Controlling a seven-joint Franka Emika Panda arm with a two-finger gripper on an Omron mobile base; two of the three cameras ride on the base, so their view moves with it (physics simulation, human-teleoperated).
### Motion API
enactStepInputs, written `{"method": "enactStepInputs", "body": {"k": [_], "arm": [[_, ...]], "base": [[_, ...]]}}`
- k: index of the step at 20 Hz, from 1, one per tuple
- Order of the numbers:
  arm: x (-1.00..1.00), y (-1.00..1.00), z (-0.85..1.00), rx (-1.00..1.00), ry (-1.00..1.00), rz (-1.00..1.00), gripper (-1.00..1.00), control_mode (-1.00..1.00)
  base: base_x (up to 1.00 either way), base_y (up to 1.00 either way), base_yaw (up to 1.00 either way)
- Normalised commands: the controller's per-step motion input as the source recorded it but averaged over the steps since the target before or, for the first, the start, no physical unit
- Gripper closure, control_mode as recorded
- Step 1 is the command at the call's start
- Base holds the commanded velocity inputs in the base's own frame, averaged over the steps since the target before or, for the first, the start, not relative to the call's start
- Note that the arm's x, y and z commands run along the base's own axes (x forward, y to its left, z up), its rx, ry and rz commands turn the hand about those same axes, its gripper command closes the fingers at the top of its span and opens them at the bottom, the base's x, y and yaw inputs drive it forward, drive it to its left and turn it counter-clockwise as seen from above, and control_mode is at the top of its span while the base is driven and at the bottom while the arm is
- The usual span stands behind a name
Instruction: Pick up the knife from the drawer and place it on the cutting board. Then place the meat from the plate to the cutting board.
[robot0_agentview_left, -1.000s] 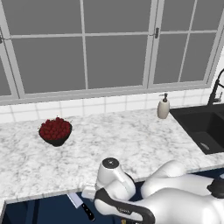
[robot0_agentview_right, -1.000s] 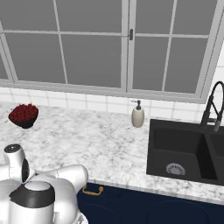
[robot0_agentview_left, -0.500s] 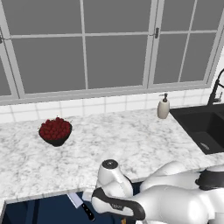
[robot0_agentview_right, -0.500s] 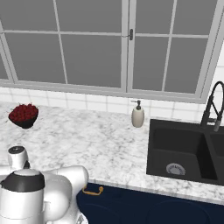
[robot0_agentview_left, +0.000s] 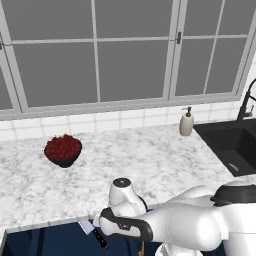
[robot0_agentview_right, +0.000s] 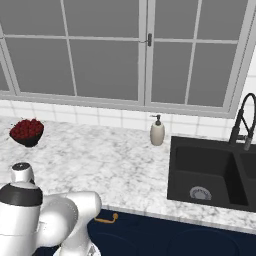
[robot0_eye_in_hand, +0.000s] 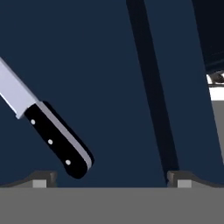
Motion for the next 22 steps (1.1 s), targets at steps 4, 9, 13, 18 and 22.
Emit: {"method": "enactStepInputs", "body": {"k": [4,9,13,18,22], "arm": [[-0.14,0.34,-0.38,-0.03,0.01,0.0,-1.0,-1.0],[-0.81,1.0,-0.53,-0.04,0.0,0.0,-1.0,-1.0],[-0.97,1.0,-0.14,0.0,0.06,0.01,-1.0,-1.0],[-0.88,1.0,0.21,0.01,0.22,0.05,-1.0,-1.0],[-0.94,1.0,0.44,0.02,0.28,0.06,-1.0,-1.0]], "base": [[0.0,0.0,0.0],[0.0,0.0,0.0],[0.0,0.0,0.0],[0.0,0.0,0.0],[0.0,0.0,0.0]]}}
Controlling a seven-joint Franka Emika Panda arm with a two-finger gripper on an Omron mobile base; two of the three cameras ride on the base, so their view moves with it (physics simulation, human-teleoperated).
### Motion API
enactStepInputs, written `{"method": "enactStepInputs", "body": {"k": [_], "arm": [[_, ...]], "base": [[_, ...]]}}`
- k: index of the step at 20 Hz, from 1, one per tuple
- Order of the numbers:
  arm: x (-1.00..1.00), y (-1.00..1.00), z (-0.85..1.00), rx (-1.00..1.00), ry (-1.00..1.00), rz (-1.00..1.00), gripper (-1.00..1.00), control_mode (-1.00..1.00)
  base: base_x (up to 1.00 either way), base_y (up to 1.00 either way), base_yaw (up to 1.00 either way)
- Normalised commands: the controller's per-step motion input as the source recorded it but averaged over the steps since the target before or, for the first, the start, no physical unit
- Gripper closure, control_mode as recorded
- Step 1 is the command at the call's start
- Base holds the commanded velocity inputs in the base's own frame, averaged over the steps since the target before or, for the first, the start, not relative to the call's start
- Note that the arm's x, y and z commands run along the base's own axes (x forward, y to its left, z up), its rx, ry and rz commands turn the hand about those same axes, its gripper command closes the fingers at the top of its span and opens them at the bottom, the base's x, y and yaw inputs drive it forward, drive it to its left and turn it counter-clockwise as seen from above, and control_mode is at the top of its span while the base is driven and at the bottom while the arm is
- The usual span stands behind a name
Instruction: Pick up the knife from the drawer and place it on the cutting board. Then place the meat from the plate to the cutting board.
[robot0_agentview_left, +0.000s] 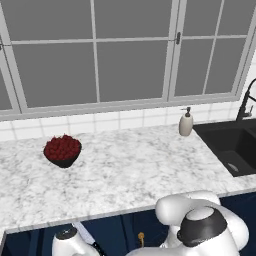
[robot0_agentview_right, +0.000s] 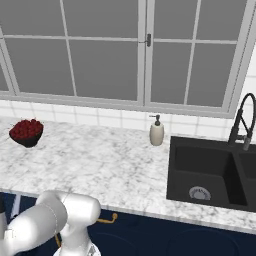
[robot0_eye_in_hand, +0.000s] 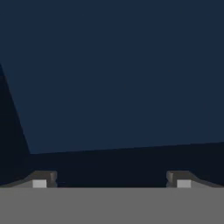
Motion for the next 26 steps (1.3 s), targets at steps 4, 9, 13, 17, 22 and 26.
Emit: {"method": "enactStepInputs", "body": {"k": [4,9,13,17,22,26], "arm": [[-0.99,0.98,0.34,0.05,0.3,0.05,-1.0,-1.0],[-1.0,0.78,0.16,0.02,0.12,0.03,-1.0,-1.0],[-0.36,0.18,0.29,-0.2,-0.19,0.0,-1.0,-1.0],[0.7,-0.38,0.16,-0.21,-0.15,0.05,-1.0,-1.0],[0.81,-0.69,0.0,-0.2,-0.26,0.08,-1.0,-1.0],[0.59,-0.66,-0.03,-0.14,-0.23,0.09,-1.0,-1.0]], "base": [[0.0,0.0,0.0],[0.0,0.0,0.0],[0.0,0.0,0.0],[0.0,0.0,0.0],[0.0,0.0,0.0],[0.0,0.0,0.0]]}}
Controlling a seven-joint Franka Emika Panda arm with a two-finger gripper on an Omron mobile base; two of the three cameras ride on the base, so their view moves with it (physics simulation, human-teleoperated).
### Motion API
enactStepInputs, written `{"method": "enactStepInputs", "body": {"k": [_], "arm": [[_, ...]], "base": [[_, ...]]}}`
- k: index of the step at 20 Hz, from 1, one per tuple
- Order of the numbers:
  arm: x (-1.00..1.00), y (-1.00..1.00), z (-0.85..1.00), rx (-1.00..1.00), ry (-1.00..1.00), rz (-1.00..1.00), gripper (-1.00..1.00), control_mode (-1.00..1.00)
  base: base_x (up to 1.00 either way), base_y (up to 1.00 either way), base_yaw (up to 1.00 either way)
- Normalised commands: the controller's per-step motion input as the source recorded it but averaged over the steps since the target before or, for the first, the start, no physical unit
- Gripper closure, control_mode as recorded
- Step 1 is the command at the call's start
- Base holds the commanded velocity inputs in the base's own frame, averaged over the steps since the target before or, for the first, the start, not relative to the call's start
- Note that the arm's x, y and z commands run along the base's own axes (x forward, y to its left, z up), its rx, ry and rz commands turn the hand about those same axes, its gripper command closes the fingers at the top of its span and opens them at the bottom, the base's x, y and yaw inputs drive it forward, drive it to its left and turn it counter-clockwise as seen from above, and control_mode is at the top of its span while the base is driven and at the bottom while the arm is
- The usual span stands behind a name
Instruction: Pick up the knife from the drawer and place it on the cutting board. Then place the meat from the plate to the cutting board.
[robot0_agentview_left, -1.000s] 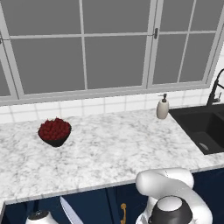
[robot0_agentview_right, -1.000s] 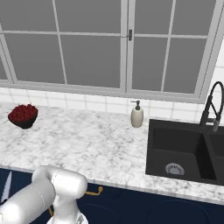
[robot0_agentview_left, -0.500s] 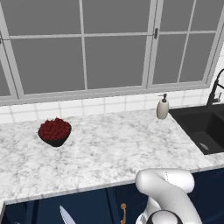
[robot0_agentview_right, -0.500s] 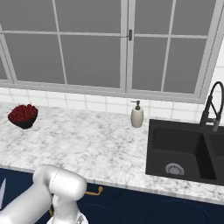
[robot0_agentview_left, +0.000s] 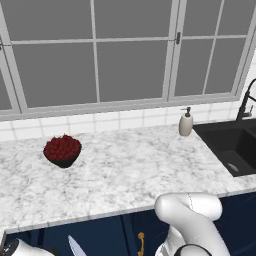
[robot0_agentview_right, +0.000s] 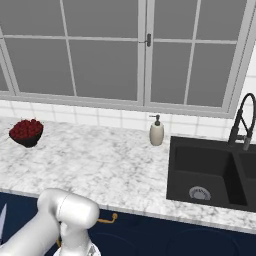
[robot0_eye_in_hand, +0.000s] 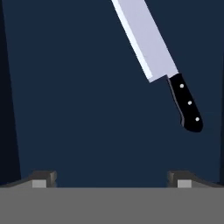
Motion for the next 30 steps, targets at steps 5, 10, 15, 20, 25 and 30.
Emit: {"method": "enactStepInputs", "body": {"k": [5,10,15,20,25,30], "arm": [[0.17,-0.43,-0.31,-0.11,-0.21,0.03,-1.0,-1.0],[0.21,-0.72,-0.14,-0.01,-0.06,0.07,-1.0,-1.0],[0.05,-0.79,0.0,0.06,0.06,0.13,-1.0,-1.0],[0.07,-0.59,-0.09,0.05,0.1,0.23,-1.0,-1.0],[0.02,-0.42,-0.01,0.14,0.0,0.16,-1.0,-1.0],[0.45,-0.09,0.0,0.16,0.04,0.06,-1.0,-1.0]], "base": [[0.0,0.0,0.0],[0.0,0.0,0.0],[0.0,0.0,0.0],[0.0,0.0,0.0],[0.0,0.0,0.0],[0.0,0.0,0.0]]}}
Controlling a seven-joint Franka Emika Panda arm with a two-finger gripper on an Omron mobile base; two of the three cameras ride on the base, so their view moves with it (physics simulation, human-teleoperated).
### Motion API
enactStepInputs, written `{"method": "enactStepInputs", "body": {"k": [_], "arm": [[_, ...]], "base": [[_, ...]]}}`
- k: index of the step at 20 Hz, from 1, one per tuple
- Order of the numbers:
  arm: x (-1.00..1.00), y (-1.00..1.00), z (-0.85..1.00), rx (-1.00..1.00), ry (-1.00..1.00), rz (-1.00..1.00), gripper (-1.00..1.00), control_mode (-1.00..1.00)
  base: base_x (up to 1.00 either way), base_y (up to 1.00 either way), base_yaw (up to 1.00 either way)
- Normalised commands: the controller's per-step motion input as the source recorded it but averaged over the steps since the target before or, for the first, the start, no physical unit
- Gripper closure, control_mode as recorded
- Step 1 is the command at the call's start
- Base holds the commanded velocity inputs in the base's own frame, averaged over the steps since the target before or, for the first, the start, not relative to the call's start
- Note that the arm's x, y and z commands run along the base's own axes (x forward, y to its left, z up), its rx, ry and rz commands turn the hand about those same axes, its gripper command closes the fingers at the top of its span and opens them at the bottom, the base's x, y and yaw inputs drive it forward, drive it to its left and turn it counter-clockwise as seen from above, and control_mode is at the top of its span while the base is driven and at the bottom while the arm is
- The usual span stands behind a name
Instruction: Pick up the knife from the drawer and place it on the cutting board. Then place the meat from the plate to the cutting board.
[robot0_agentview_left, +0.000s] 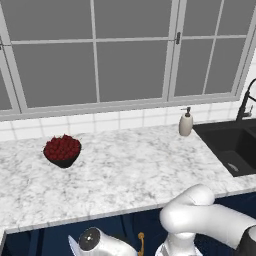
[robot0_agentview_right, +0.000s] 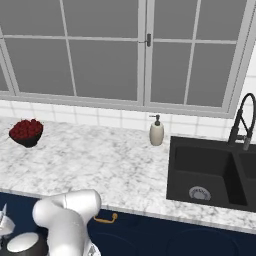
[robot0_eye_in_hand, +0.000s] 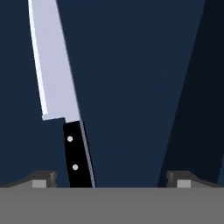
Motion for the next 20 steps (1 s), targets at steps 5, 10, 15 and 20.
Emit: {"method": "enactStepInputs", "body": {"k": [5,10,15,20], "arm": [[0.77,0.06,0.0,0.12,0.11,0.01,-1.0,-1.0],[0.44,0.28,-0.05,0.05,0.17,0.0,-1.0,-1.0],[0.0,0.27,-0.28,0.04,0.07,0.0,-1.0,-1.0],[0.0,0.35,-0.06,0.01,0.05,0.0,-1.0,-1.0]], "base": [[0.0,0.0,0.0],[0.0,0.0,0.0],[0.0,0.0,0.0],[0.0,0.0,0.0]]}}
